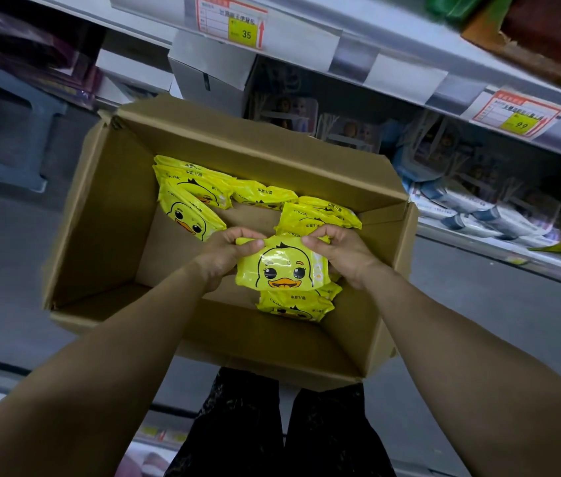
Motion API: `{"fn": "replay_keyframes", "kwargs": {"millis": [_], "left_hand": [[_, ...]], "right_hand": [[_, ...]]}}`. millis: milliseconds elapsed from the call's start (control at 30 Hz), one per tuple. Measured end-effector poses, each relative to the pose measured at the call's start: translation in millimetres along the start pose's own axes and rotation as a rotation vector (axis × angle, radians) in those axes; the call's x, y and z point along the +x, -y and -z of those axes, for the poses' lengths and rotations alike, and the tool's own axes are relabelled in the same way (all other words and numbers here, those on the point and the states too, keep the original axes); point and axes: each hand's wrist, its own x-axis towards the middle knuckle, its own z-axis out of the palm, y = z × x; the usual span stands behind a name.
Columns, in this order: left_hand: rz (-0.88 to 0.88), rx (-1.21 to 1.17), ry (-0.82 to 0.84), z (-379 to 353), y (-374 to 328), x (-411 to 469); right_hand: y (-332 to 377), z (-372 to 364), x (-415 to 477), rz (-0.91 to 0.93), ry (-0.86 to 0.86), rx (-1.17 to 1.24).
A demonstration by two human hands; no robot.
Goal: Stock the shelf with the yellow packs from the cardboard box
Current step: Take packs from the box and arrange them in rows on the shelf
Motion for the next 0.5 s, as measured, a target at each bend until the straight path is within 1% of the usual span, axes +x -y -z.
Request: {"fn": "replay_keyframes", "kwargs": {"millis": [167, 267, 367, 433, 500], "left_hand": [[0.089, -0.099, 0.014, 2.5, 0.2, 2.1], [0.109, -0.121, 0.069, 3.0, 0.1, 4.2], [0.099, -0.051, 0.140, 2.5, -2.8, 4.5], [0.094, 0.012, 0.192, -0.9, -8.2, 2.8], [0.082, 0.049, 0.232, -7.1, -13.9, 2.1]], "right_hand": [[4.3, 3.9, 4.7, 0.008, 0.025, -0.016], [8.1, 5.2, 7.0, -0.004, 0.022, -0.144], [11.8, 9.0, 3.7, -0.071, 0.152, -0.241], [19.3, 10.0, -3.9, -0.072, 0.255, -0.410], [25.3, 8.9, -10.2, -0.067, 0.319, -0.563]]}}
